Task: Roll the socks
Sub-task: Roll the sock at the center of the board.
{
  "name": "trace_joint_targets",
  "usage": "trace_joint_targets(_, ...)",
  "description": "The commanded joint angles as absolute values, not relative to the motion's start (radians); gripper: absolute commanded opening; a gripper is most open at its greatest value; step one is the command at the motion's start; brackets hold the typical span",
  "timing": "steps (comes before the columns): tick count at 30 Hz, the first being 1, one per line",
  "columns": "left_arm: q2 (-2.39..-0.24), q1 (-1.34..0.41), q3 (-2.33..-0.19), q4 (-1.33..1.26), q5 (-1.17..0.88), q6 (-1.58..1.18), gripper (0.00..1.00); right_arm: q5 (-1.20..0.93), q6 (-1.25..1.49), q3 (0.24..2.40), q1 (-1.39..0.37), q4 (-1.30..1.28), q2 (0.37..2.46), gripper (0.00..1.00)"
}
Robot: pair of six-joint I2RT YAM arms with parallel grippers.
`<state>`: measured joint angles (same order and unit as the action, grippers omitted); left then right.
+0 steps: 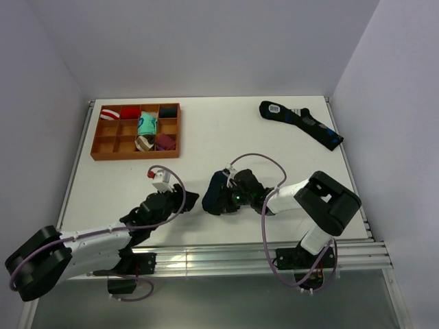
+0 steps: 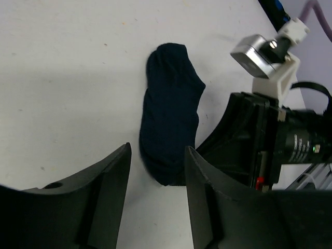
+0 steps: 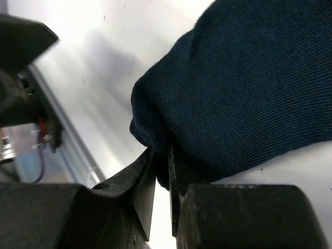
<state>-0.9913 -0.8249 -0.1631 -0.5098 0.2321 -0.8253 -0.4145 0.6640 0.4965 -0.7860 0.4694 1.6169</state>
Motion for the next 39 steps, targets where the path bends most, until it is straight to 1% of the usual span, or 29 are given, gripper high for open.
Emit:
trace_joint_targets(1, -1.043, -0.894, -0.134, -0.690, 0.320, -0.773, 0.53, -0.543, 0.735, 0.492, -0.750, 0.469, 1.652, 0.22)
trace_joint_targets(5, -1.127, -0.933, -0.115, -0.779, 0.351, -0.755, 0.54, -0.621, 0.772, 0.506, -0.709, 0.454, 1.690, 0.22)
trace_joint_targets(9, -1.184, -0.954, -0.080, -0.890, 0.327, -0.703, 0.55, -0.687, 0.785, 0.538, -0.675, 0.427, 1.727, 0.22)
trace_joint_targets(11, -1.213, -0.968, -0.065, -0.969, 0.299, -0.671, 0.59, -0.696, 0.772, 0.558, -0.660, 0.384, 1.735, 0.22)
trace_joint_targets(14, -1.250, -0.971, -0.057, -1.040, 0.267, -0.647, 0.62, -0.729, 0.772, 0.578, -0.643, 0.342, 1.746, 0.22)
trace_joint_targets(19, -1.288, -0.971, -0.078, -1.055, 0.209, -0.598, 0.61, -0.770, 0.736, 0.647, -0.606, 0.200, 1.781, 0.22)
trace_joint_targets(26, -1.377, -0.973, -0.104, -1.077, 0.184, -0.574, 0.60, -0.827, 0.726, 0.738, -0.578, 0.080, 1.850, 0.24)
trace_joint_targets(32, -1.453, -0.973, -0.109, -1.126, 0.190, -0.574, 0.61, -0.836, 0.693, 0.778, -0.563, -0.021, 1.881, 0.19)
trace_joint_targets(35, -1.485, -0.973, -0.118, -1.146, 0.198, -0.575, 0.62, -0.851, 0.692, 0.787, -0.557, -0.037, 1.898, 0.15)
trace_joint_targets(39, -1.519, -0.973, -0.141, -1.152, 0.186, -0.569, 0.63, -0.848, 0.680, 0.790, -0.551, -0.058, 1.907, 0.14)
